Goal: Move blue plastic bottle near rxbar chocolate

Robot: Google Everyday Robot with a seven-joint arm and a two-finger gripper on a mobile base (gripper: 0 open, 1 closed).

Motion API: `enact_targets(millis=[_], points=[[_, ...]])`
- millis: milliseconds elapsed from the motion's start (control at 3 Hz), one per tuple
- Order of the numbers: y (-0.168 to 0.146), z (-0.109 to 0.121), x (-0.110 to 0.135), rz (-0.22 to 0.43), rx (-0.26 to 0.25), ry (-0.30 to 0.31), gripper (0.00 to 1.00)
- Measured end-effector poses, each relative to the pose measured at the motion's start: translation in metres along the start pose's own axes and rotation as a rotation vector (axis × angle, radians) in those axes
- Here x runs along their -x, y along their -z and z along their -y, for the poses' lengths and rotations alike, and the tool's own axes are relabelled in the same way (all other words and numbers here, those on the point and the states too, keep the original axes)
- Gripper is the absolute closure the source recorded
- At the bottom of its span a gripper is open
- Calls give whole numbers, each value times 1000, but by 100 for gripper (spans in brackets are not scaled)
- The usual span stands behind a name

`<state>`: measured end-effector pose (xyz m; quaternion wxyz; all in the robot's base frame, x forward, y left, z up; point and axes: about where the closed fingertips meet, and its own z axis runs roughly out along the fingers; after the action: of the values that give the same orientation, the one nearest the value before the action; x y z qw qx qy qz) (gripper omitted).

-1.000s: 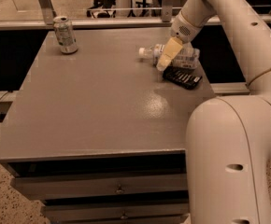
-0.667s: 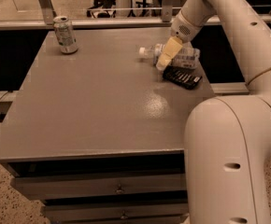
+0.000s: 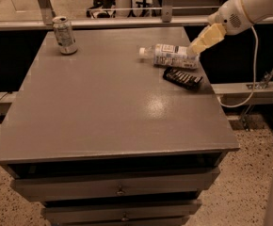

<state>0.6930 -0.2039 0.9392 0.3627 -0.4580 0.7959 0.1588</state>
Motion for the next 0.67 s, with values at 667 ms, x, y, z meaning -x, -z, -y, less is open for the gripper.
enact_targets(millis=[667], points=[[63, -59, -9, 441, -33, -24, 0]])
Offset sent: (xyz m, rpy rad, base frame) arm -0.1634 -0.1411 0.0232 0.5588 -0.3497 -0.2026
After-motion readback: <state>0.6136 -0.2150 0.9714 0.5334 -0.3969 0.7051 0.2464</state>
